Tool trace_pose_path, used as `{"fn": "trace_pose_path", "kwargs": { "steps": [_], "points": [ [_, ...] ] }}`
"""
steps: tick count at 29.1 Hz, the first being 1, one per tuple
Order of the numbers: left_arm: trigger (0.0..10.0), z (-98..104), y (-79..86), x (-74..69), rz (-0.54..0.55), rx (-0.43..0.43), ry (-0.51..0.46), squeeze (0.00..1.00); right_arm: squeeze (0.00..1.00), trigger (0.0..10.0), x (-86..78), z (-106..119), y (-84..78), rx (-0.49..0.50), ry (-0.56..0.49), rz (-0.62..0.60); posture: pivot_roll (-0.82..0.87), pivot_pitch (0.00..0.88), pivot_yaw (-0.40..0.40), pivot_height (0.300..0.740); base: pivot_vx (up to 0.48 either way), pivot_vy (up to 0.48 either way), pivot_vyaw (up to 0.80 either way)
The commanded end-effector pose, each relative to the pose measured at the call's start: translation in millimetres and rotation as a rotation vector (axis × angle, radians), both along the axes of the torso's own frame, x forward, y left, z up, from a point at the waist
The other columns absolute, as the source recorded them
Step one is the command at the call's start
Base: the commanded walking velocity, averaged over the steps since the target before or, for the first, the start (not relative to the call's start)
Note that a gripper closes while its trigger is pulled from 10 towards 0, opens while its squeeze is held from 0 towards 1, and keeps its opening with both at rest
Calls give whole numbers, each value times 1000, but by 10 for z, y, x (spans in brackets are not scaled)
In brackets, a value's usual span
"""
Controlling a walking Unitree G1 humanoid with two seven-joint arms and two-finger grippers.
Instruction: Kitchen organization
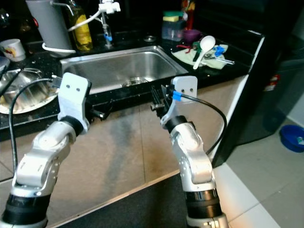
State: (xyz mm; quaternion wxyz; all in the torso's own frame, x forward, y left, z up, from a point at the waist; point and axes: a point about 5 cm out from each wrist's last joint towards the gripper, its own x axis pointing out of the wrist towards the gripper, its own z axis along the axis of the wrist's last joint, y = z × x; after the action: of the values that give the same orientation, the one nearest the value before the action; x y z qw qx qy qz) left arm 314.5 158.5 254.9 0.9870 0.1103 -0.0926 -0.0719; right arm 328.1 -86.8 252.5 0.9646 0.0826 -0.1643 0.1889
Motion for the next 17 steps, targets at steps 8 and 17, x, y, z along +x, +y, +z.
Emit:
{"fn": "trace_pose_path", "kwargs": {
  "steps": [8,17],
  "points": [
    [10000,-391,48,-95,15,25,149,0,0,10000,-91,-246,92,-65,107,118,-7,163,-50,740,0,0,0],
    [10000,-689,105,-185,57,25,247,0,0,10000,-208,-565,125,-128,223,175,-10,168,-59,740,0,0,0]
  ]
}}
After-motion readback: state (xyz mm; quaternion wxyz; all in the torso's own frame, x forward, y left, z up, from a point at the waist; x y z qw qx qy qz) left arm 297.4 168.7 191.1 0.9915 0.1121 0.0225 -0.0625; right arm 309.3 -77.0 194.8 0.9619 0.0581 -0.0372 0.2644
